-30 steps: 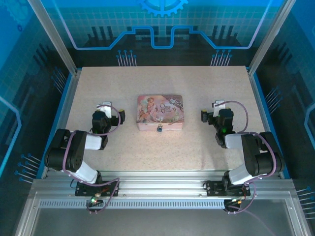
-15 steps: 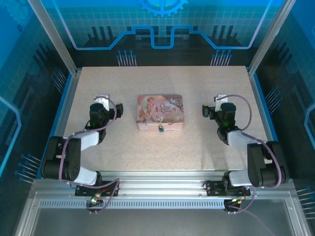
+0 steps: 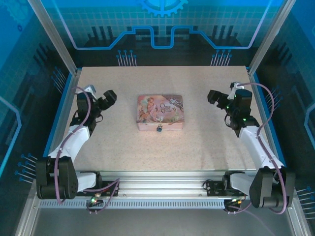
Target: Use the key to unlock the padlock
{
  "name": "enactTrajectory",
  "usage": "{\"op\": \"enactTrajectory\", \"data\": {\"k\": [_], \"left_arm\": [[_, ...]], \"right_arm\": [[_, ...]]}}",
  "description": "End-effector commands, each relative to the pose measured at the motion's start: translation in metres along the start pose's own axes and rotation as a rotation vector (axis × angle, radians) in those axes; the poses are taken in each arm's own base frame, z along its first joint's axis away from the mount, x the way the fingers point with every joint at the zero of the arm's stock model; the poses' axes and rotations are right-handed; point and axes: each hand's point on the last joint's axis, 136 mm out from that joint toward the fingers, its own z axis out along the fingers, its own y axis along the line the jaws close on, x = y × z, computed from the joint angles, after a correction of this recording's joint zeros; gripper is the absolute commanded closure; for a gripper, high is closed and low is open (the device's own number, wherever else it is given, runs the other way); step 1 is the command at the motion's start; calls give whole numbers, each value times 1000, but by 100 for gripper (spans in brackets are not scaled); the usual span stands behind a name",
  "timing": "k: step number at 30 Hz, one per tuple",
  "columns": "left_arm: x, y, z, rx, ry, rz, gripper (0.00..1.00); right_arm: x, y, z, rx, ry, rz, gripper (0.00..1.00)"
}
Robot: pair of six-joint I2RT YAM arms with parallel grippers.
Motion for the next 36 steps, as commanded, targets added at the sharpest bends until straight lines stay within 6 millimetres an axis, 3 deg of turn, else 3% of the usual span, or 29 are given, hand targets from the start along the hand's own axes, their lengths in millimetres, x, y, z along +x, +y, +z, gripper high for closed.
{"op": "enactTrajectory", "data": {"k": [1, 7, 15, 20, 25, 30, 36], "left_arm": [[39, -20, -5, 106, 189, -119, 5], [101, -43, -2, 150, 388, -98, 11], [159, -74, 5, 214, 536, -73, 18], [177, -87, 15, 228, 578, -67, 22], [187, -109, 25, 260, 604, -47, 23], [192, -130, 35, 283, 620, -17, 23], [194, -133, 45, 275, 627, -15, 24]], "right_arm": [[38, 19, -4, -132, 187, 117, 0], [76, 46, -6, -238, 338, 122, 3], [128, 69, 11, -278, 480, 107, 14], [146, 82, 24, -288, 542, 93, 18], [161, 83, 37, -275, 593, 106, 22], [164, 81, 44, -261, 600, 109, 23], [163, 79, 45, -249, 605, 97, 24]]}}
